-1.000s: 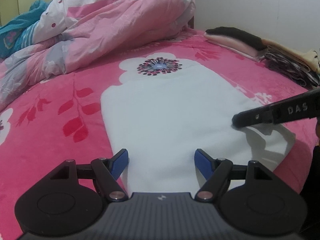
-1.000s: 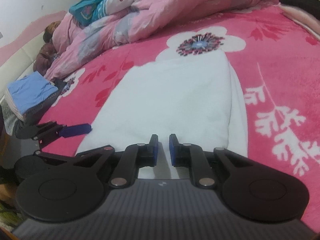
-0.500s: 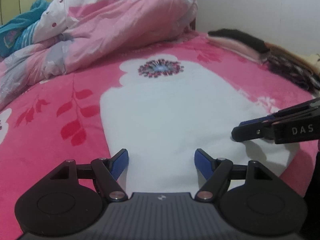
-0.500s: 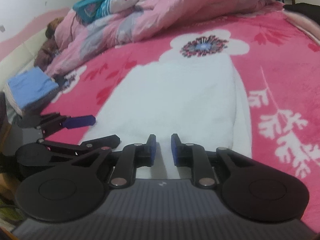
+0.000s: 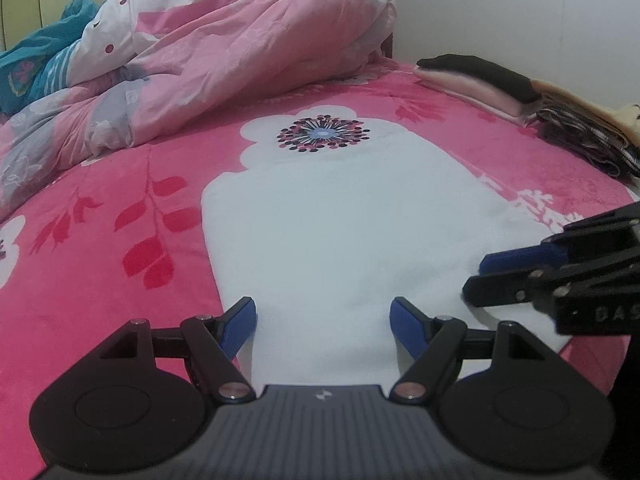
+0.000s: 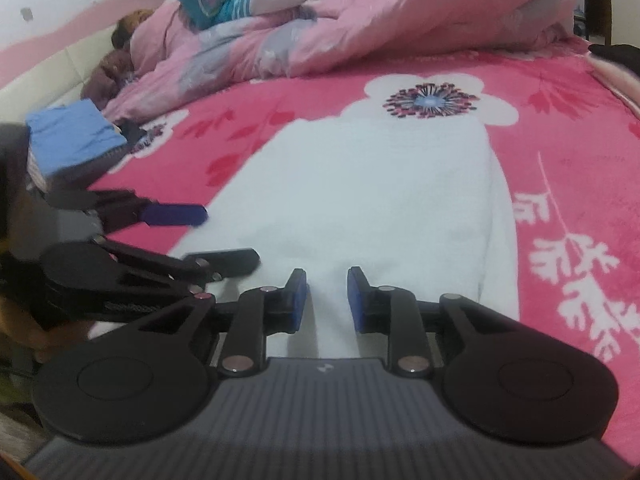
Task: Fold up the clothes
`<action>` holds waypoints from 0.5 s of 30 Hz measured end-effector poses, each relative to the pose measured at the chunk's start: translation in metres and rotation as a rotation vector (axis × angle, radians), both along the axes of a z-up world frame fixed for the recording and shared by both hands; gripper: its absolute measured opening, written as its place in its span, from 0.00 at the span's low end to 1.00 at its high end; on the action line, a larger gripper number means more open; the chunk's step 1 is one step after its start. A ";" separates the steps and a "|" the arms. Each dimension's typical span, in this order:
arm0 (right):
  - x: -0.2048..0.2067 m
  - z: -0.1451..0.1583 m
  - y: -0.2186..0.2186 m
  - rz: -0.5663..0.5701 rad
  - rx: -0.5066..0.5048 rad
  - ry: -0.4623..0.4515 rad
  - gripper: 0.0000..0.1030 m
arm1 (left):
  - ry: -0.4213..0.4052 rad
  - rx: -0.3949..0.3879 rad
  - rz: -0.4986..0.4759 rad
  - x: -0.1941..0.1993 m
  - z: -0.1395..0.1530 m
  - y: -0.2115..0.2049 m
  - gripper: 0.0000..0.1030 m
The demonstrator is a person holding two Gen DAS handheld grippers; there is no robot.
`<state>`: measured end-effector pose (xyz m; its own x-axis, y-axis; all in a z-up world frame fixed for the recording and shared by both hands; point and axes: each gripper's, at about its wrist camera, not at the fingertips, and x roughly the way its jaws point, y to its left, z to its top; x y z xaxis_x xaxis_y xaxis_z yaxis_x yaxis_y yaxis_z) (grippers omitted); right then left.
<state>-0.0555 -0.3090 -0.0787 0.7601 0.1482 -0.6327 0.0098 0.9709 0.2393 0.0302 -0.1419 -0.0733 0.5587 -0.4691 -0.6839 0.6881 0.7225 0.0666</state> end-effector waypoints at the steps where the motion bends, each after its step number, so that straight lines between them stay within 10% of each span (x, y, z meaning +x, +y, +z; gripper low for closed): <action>1: 0.000 0.000 0.000 0.000 -0.003 0.000 0.21 | 0.001 -0.001 0.001 0.000 0.000 0.000 0.73; 15: -0.003 0.009 0.001 0.001 0.002 -0.019 0.23 | -0.013 0.007 0.018 0.001 0.005 0.002 0.73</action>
<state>-0.0590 -0.3076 -0.0695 0.7720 0.1500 -0.6177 0.0045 0.9705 0.2413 0.0309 -0.1394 -0.0687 0.5761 -0.4541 -0.6797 0.6743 0.7340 0.0811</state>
